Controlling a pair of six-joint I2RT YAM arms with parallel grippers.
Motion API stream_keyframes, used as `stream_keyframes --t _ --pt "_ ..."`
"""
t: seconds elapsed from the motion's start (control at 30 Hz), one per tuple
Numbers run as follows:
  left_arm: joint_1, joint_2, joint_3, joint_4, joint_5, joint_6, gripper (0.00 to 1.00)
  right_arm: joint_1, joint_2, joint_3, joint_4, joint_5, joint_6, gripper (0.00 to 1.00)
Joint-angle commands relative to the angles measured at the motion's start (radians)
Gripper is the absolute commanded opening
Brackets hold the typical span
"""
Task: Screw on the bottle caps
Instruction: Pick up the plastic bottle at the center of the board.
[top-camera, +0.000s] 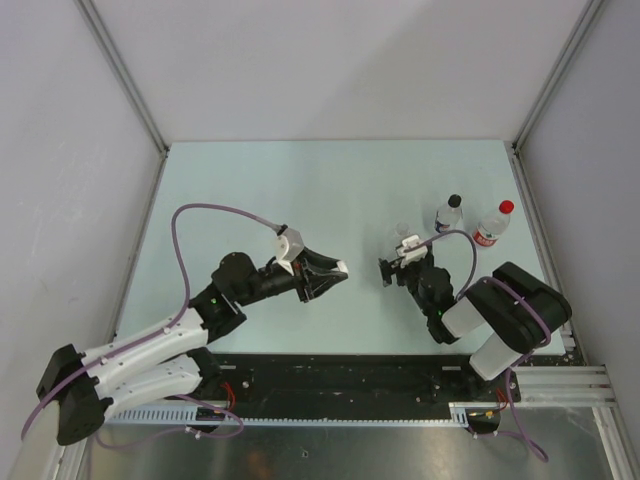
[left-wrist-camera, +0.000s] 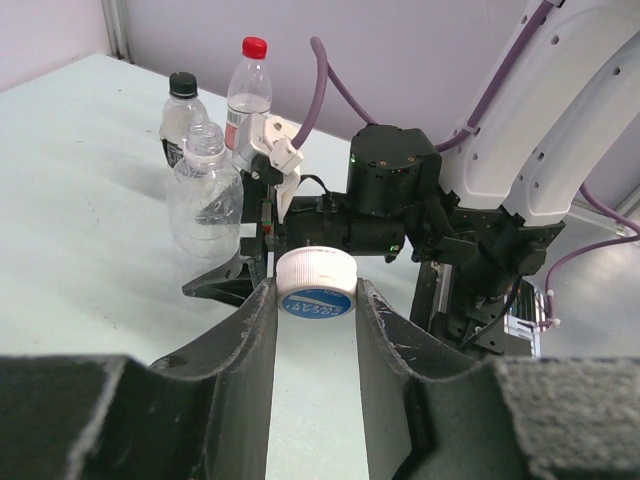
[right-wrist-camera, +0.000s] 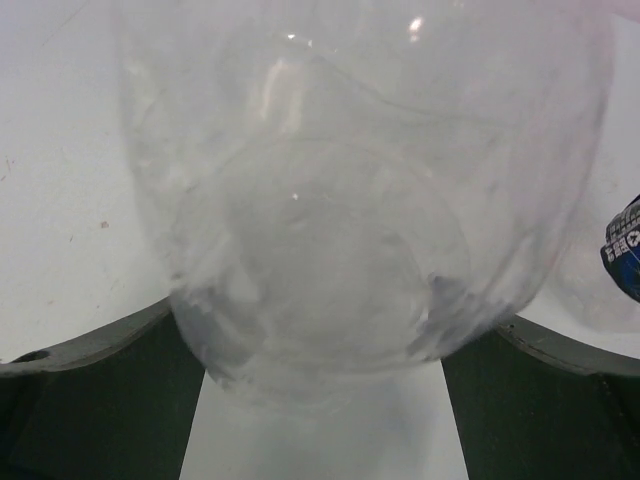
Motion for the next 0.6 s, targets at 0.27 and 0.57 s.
stream_keyframes --t 0.27,0.57 --pt "0.008 0.004 0.029 0.019 0.001 0.031 0.19 0.005 0.071 0.068 0.298 0.022 -0.086 0.77" --pt "0.009 -0.008 0.020 0.008 -0.008 0.028 0.19 0.002 0.068 0.075 0.296 -0.095 -0.143 0.59"
